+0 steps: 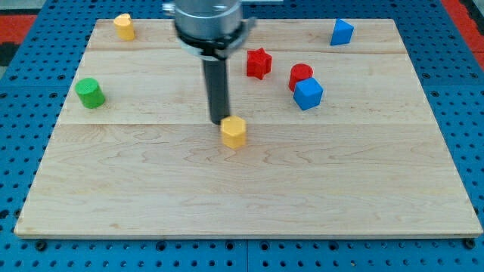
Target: Move the yellow hexagon to the right side of the blue cube
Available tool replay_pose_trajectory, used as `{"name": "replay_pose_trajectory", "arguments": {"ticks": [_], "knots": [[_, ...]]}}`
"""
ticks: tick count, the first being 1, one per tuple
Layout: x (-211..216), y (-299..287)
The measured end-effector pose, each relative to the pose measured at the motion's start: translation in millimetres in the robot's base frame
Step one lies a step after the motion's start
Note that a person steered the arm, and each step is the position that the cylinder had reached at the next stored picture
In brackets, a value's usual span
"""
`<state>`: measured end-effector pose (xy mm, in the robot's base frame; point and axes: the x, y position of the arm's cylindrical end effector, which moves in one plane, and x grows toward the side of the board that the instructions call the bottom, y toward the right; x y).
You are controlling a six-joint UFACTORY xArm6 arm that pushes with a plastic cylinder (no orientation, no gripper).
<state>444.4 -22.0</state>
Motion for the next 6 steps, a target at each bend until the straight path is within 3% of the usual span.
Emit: {"name": "replay_pose_trajectory", "arguments": {"ticks": [2, 6], "knots": [[49, -5], [63, 82]]}}
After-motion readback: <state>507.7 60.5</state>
